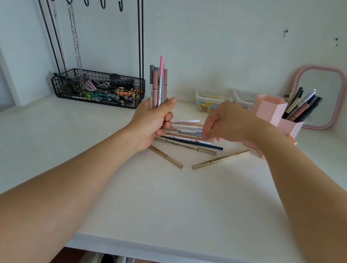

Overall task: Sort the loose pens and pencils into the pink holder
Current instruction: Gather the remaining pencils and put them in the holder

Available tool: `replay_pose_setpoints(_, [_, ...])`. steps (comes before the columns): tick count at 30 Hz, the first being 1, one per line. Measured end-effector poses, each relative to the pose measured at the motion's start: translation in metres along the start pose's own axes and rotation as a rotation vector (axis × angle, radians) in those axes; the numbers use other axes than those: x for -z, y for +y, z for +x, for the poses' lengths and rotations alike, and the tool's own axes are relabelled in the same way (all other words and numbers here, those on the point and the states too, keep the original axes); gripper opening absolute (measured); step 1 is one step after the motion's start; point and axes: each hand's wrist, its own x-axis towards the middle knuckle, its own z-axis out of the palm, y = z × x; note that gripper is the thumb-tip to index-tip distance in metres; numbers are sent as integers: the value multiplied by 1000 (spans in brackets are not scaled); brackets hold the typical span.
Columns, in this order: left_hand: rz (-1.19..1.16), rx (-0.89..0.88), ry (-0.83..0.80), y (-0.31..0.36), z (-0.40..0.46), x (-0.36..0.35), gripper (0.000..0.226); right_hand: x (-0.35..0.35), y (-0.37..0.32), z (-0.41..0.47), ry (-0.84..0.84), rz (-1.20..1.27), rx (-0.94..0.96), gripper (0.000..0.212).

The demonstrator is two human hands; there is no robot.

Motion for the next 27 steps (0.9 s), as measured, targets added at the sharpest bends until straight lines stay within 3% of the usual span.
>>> replay_pose_setpoints(3, [10,-10,-15,-1,-1,1,23,-1,3,0,-55,-76,7,10])
replay_pose_setpoints(9, [24,15,14,4,-2,1,36,-4,4,0,-112,-169,14,3])
replay_pose_setpoints(18, [46,19,60,6,-5,-3,35,7,12,0,-172,-128,-19,4])
replay_pose_setpoints(21, [30,2,58,5,-4,-2,35,13,10,0,-102,44,-38,10])
replay_pose_setpoints(27, [27,-5,-6,4,-6,-7,40,-9,-22,-2,94,738,57,10])
